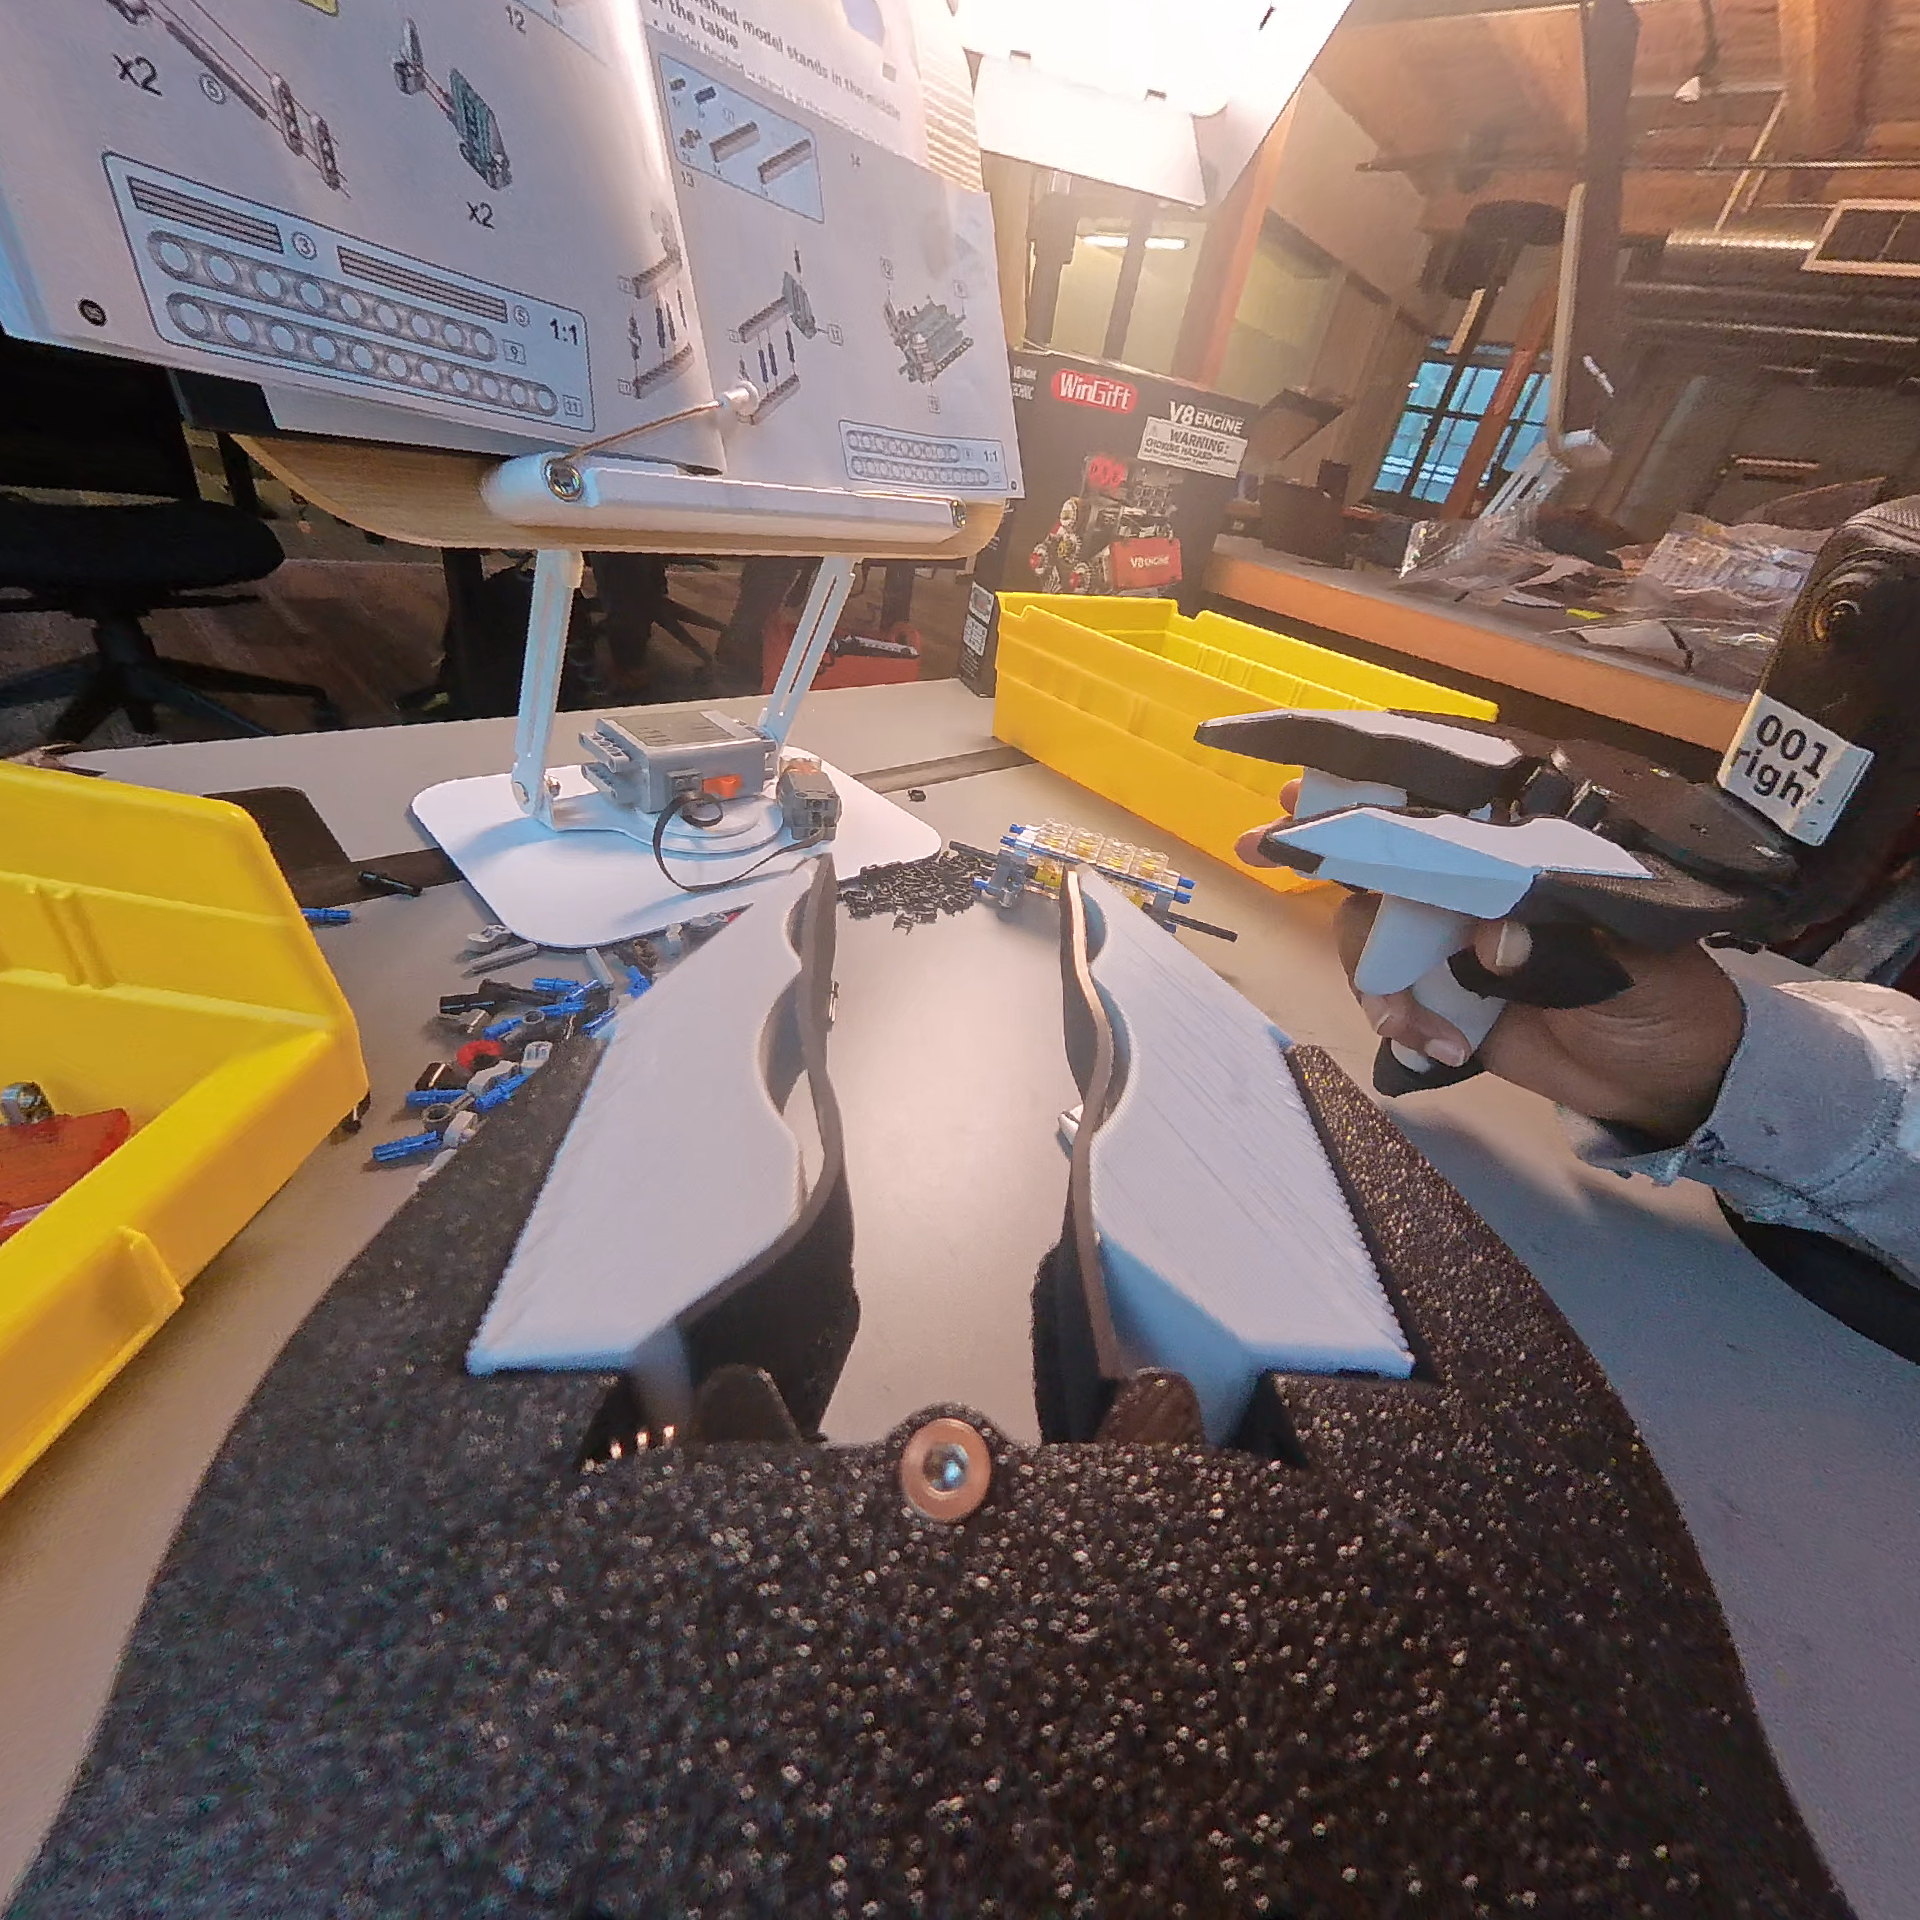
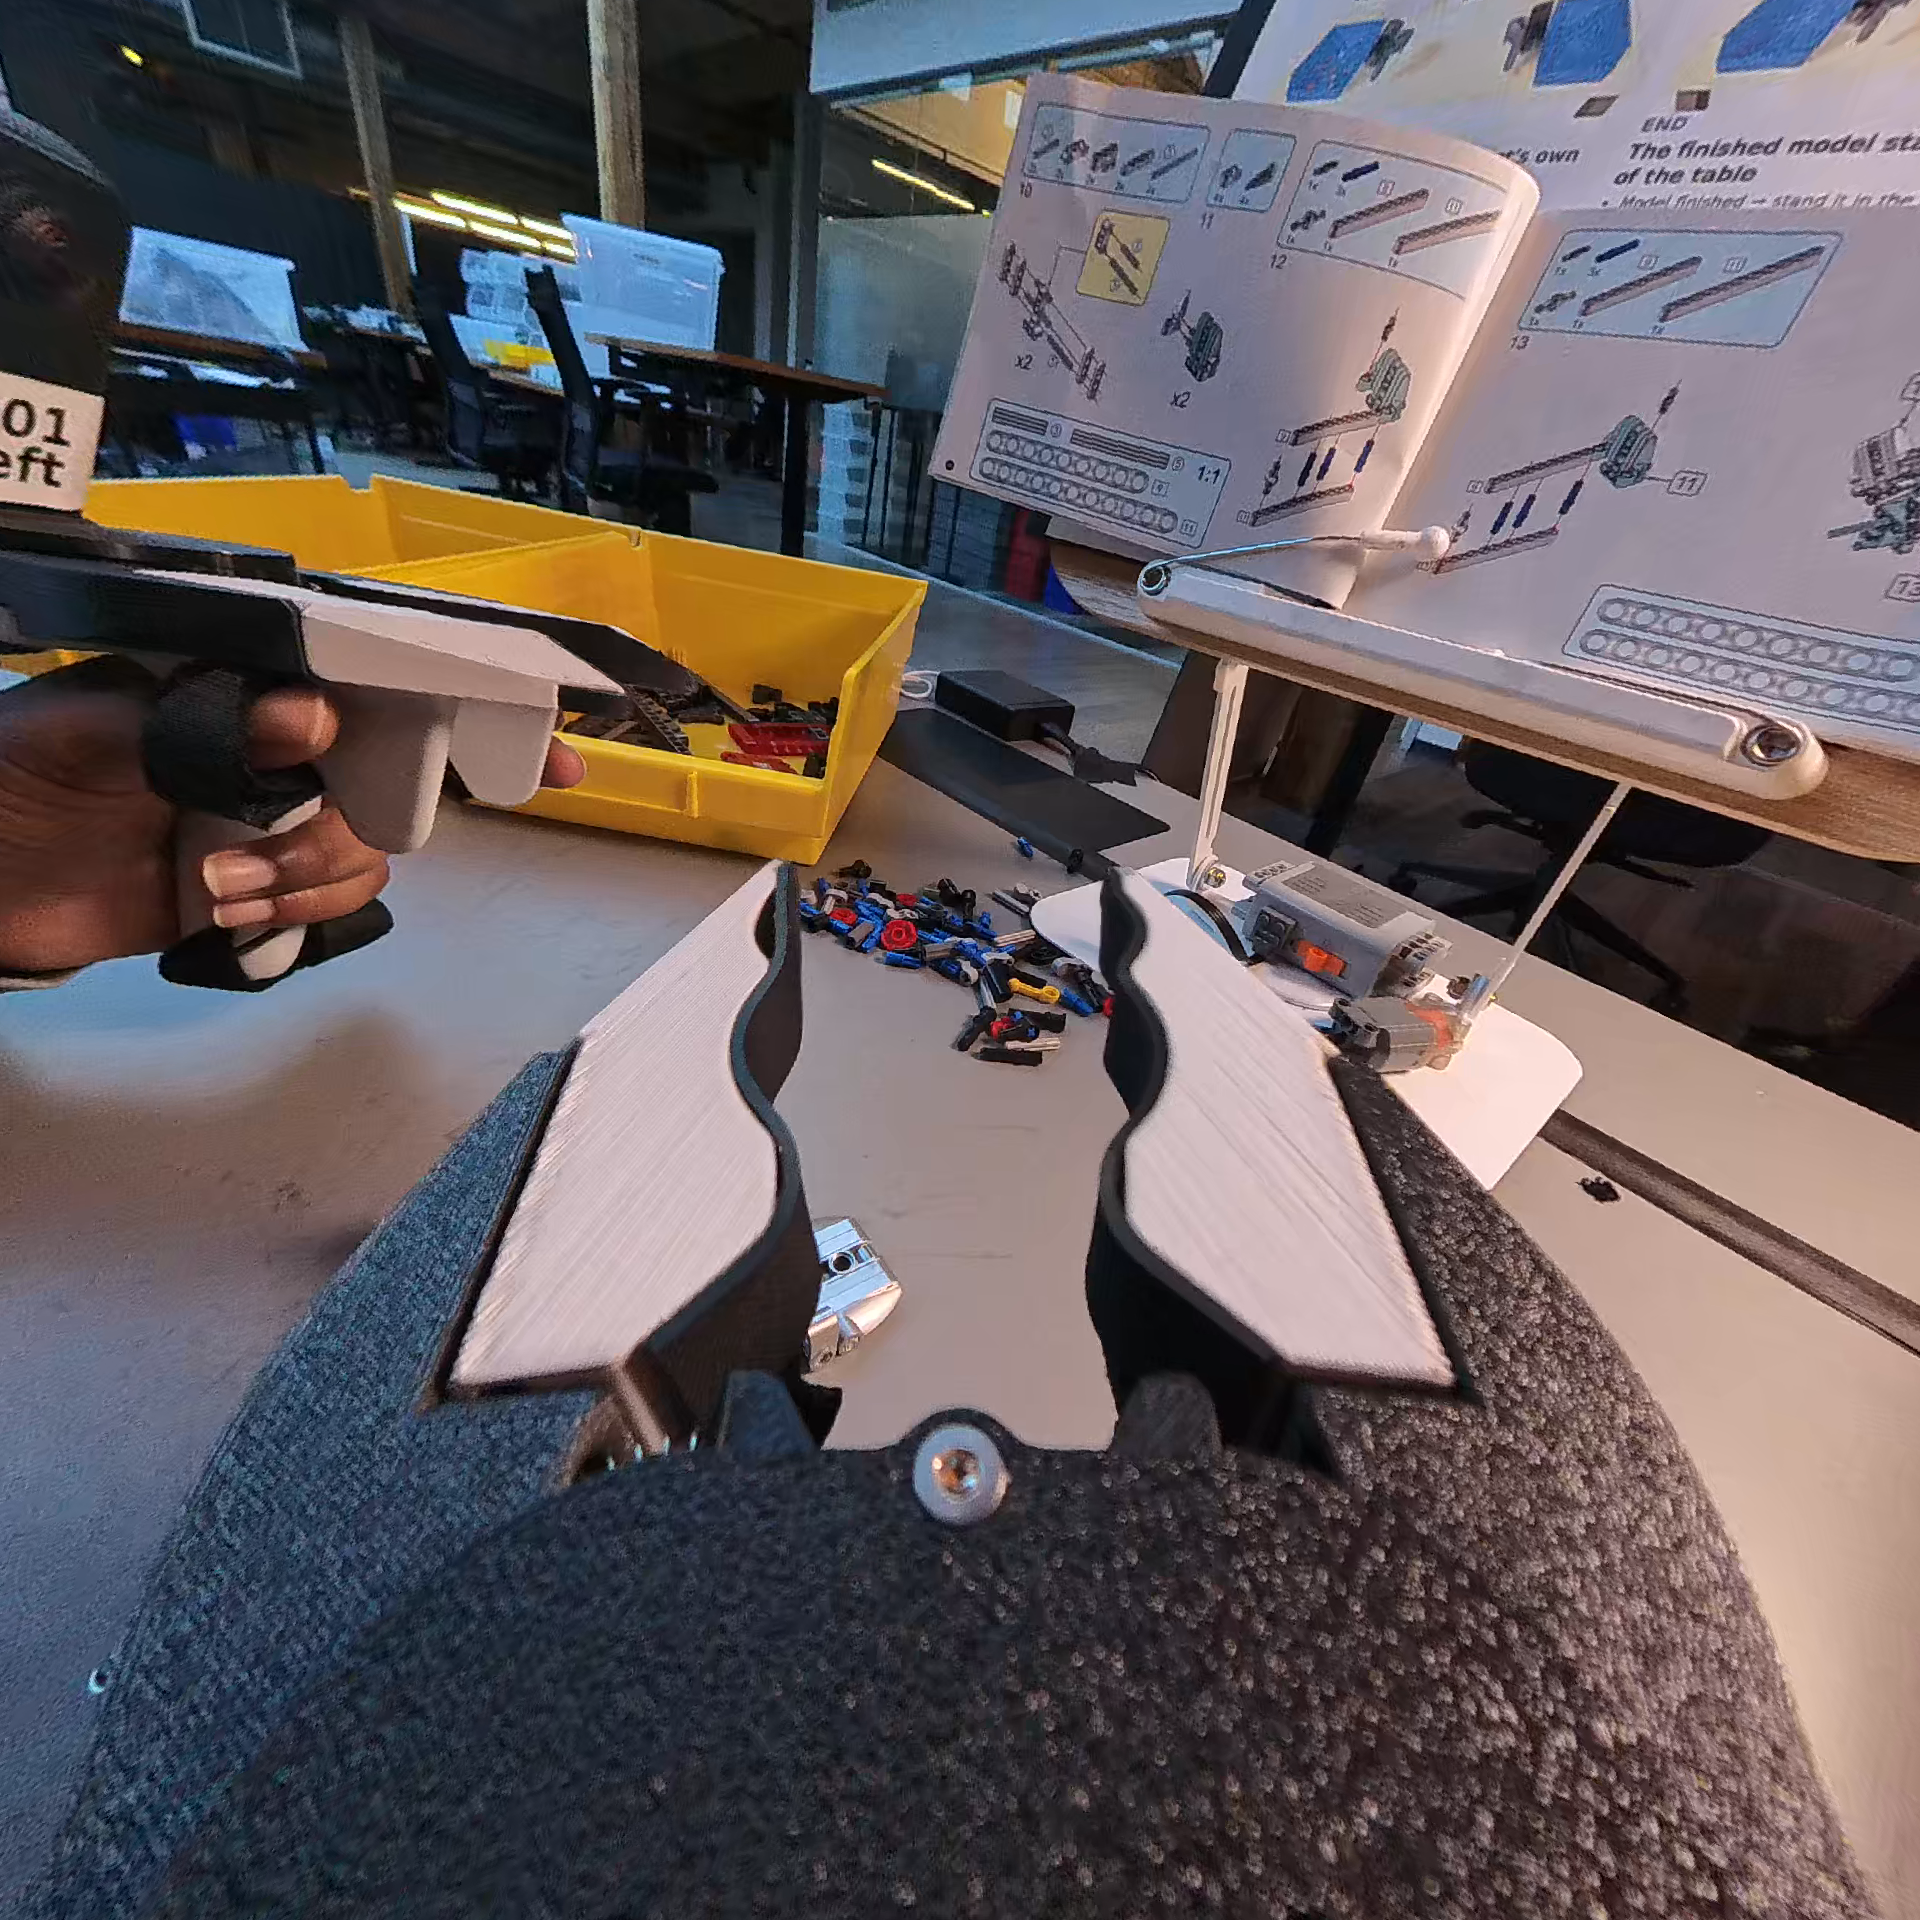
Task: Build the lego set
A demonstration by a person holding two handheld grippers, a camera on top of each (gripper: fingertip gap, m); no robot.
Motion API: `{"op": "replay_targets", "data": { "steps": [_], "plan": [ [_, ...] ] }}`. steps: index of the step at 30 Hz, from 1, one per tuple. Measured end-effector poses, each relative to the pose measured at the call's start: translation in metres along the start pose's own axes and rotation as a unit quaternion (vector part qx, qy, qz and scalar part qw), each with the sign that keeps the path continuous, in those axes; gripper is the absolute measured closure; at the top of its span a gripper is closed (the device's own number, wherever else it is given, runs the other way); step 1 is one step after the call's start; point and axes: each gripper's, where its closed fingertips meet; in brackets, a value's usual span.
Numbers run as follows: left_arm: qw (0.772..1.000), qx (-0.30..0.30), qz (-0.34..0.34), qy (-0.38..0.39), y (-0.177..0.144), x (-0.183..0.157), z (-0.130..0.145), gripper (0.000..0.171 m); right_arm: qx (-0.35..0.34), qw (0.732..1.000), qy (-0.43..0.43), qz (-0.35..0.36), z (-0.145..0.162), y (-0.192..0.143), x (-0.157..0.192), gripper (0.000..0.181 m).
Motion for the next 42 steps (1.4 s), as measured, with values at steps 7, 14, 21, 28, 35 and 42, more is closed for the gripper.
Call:
{"op": "replay_targets", "data": {
  "steps": [7, 14, 21, 28, 35, 42],
  "plan": [
    [1.0, -0.004, -0.01, 0.022, 0.0, 0.003, -0.001, 0.131, -0.008, 1.0, 0.005, 0.019, -0.001, -0.006, -0.005, 0.124],
    [0.999, 0.01, -0.015, 0.047, 0.002, 0.004, 0.01, 0.131, -0.014, 0.999, 0.015, 0.028, -0.004, -0.013, -0.012, 0.124],
    [0.998, 0.025, -0.006, 0.048, 0.003, 0.001, 0.015, 0.131, -0.012, 0.999, 0.022, 0.034, -0.003, -0.016, -0.017, 0.125],
    [0.999, 0.029, -0.006, 0.042, 0.003, 0.002, 0.016, 0.131, -0.01, 0.999, 0.029, 0.036, -0.001, -0.016, -0.02, 0.125],
    [0.998, 0.027, -0.005, 0.049, 0.004, 0.001, 0.016, 0.131, -0.002, 0.999, 0.031, 0.03, 0.002, -0.015, -0.017, 0.131],
    [0.998, 0.022, -0.008, 0.061, 0.004, 0.0, 0.014, 0.131, -0.003, 0.999, 0.027, 0.033, 0.001, -0.016, -0.018, 0.133]
  ]
}}
Point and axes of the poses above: each gripper's, where its closed fingertips meet, y out along the fingers, z out of its underside, x = y × z across the jaws, and after that the axes turned 9 degrees about -x, right-handed
